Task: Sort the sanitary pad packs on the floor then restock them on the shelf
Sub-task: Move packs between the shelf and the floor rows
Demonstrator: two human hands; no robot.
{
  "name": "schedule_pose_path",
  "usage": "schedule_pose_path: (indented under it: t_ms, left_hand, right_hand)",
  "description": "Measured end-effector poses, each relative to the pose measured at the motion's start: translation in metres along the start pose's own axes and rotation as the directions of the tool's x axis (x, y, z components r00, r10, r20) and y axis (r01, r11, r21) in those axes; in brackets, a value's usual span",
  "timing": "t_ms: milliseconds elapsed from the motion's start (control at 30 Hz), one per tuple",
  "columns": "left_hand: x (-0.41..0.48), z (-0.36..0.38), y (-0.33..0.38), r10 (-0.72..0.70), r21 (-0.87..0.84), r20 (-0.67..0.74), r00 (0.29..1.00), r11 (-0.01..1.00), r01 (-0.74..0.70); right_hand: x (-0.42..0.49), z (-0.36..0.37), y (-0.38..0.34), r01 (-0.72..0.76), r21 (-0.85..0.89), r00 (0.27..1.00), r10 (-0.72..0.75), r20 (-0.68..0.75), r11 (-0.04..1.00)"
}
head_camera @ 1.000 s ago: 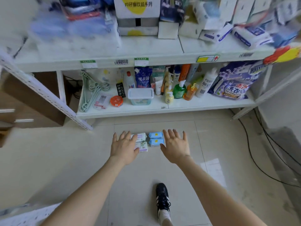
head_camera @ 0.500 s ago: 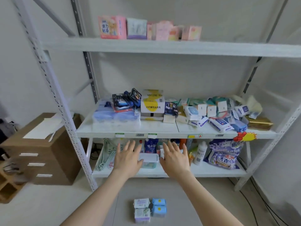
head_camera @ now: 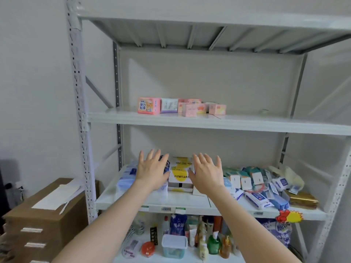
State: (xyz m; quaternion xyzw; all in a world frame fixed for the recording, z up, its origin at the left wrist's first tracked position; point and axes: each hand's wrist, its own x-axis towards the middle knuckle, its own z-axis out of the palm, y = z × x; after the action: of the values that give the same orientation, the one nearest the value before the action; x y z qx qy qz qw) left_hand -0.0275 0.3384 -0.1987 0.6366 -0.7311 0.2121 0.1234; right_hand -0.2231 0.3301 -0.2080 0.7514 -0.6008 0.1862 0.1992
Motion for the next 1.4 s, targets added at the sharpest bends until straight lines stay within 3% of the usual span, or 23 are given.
schedule_pose_path:
  t_ms: [333,567,900,1200,1400]
  left_hand:
    - [0.07,-0.038,-0.007,0.03,-0.013,-0.142,0.989,0.999,-0.032]
    - [0.147,-0.033,0.011,-0.052,-0.186,-0.176,0.983,0.982,0.019]
    - [0.268,-0.008,0.041,-0.286,-0.567,-0.118,0.951,0.806,0.172]
    - [0.374,0.026,0.048,-0.384,-0.704,-0.029,0.923,0.663,0.254]
    - [0.418,0.045,0.056,-0.389,-0.738,-0.044,0.92,0.634,0.233]
  right_hand:
    - [0.05,-0.028,0.029,-0.031,0.002,0.994,0.031,-0.103,1.0]
    - [0.102,-0.024,0.084,-0.088,0.075,0.984,0.098,-0.15,0.993]
    - [0.197,0.0,0.155,-0.083,0.241,0.973,0.131,-0.188,0.967]
    - [0.278,0.029,0.205,-0.096,0.394,0.959,0.19,-0.209,0.914]
    - [0.324,0.044,0.243,-0.107,0.451,0.96,0.21,-0.186,0.886]
